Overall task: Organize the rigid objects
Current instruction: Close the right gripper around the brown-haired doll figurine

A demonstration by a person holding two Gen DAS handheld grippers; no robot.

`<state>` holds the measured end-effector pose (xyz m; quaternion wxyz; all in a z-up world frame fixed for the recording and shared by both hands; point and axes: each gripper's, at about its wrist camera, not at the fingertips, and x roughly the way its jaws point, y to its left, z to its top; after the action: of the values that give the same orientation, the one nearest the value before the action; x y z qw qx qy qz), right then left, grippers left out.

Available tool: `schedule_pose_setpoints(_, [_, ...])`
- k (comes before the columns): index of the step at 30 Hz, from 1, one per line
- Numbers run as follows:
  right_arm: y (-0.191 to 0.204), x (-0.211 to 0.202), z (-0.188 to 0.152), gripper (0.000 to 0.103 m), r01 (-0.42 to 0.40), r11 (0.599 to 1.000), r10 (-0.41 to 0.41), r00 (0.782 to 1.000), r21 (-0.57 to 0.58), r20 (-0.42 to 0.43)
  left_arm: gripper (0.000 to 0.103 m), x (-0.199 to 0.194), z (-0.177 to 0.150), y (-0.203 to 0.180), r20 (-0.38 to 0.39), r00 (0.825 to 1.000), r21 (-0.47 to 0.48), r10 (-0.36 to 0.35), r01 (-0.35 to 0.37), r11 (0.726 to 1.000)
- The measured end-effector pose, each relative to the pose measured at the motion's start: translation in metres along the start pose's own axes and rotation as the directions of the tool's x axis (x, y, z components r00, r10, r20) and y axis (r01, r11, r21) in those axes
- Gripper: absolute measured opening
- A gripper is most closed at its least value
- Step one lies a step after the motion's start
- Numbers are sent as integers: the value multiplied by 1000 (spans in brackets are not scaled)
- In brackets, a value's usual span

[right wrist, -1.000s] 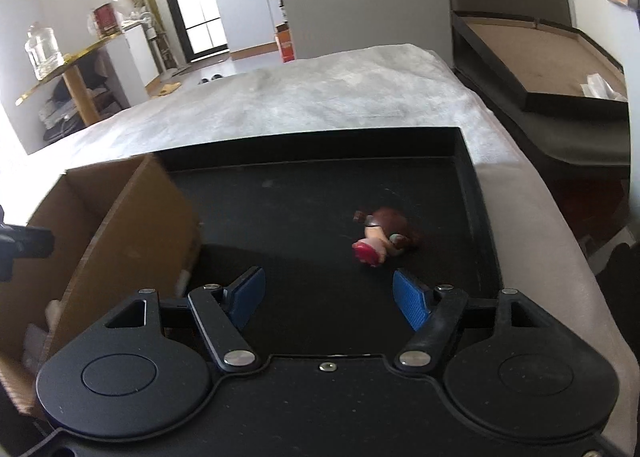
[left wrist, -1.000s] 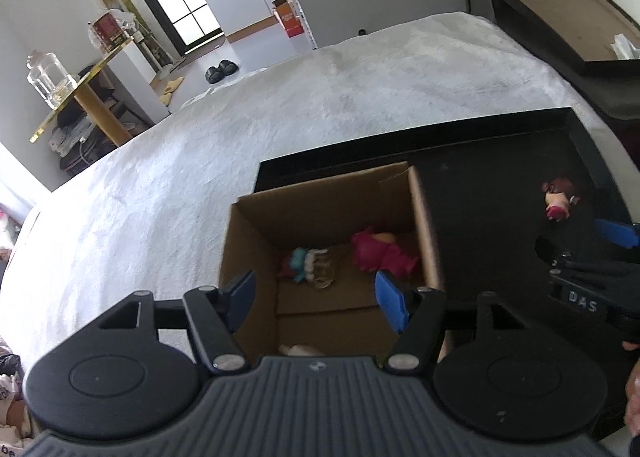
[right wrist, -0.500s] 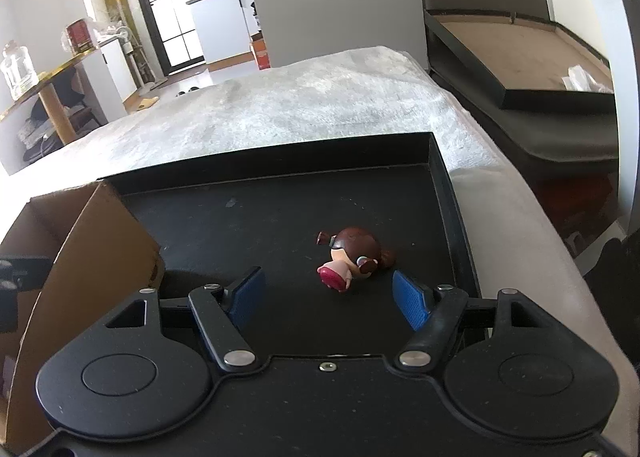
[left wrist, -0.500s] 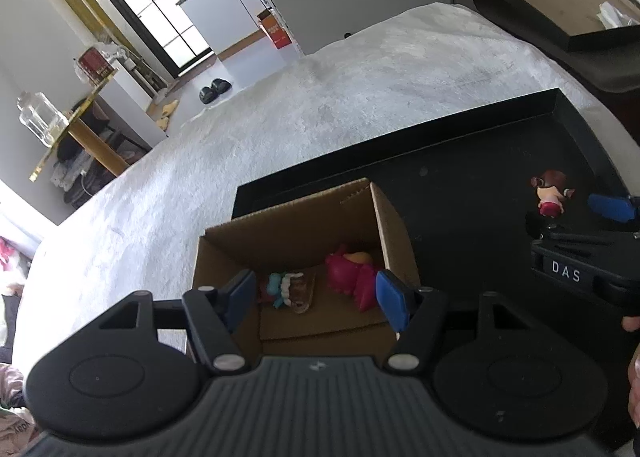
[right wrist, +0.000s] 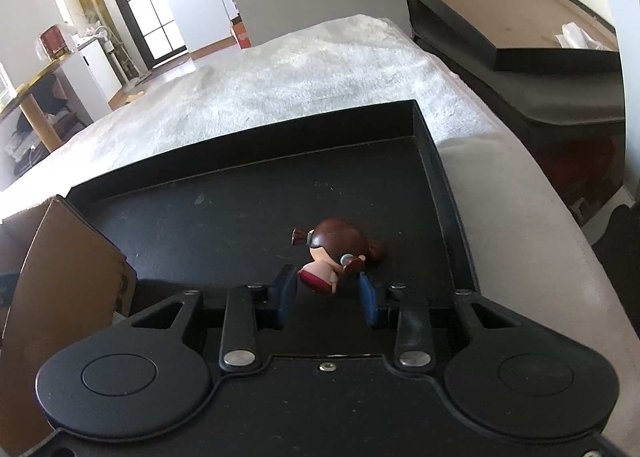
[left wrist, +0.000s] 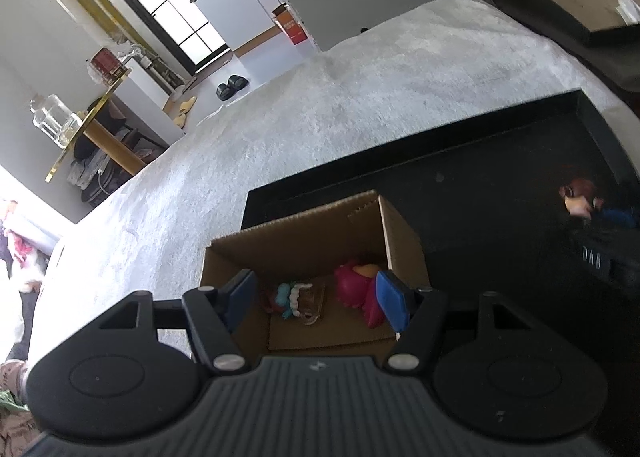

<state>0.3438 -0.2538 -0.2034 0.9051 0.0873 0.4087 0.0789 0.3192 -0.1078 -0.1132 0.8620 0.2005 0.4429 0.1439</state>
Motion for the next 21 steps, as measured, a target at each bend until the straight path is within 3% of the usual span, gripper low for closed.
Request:
schedule_pose_setpoints(7, [2,-9,-5,32,-3,999,2,1000,-32,-22,66,-14,1,-1,33,999,2,-2,2,1000])
schedule_pose_setpoints(9, [2,-11,-7,23,-11,999,9,1000,-40,-29,66,-16,0,-3,33,999,7,-10,10,1000])
schedule_pose_setpoints(10, [1,-12,-8,23,-12,999,11,999,-40,-34,66,-17,-2,-5,33,999,13,-16,15,1000])
schedule_pose_setpoints(14, [-4,-17,-13,23,-6,999,4,999,-41,-48,66,-15,-9,-12,-7,998,20,-68,68,997])
schedule_pose_setpoints(17, [-8,-20,-16,23,-5,1000,4,998,-28,-57,65,-14,-19,-14,-14,998,11,-61,61,998])
schedule_pose_setpoints(19, [-10,-24,-19,23,-8,1000,7,998,-23,-63,64,-13,-24,-14,-19,997,10,-68,69,998])
schedule_pose_setpoints(21, [-12,-29,-22,23,-13,1000,12,998,-21,-68,55,-13,-28,-14,-25,996,0,-86,86,996])
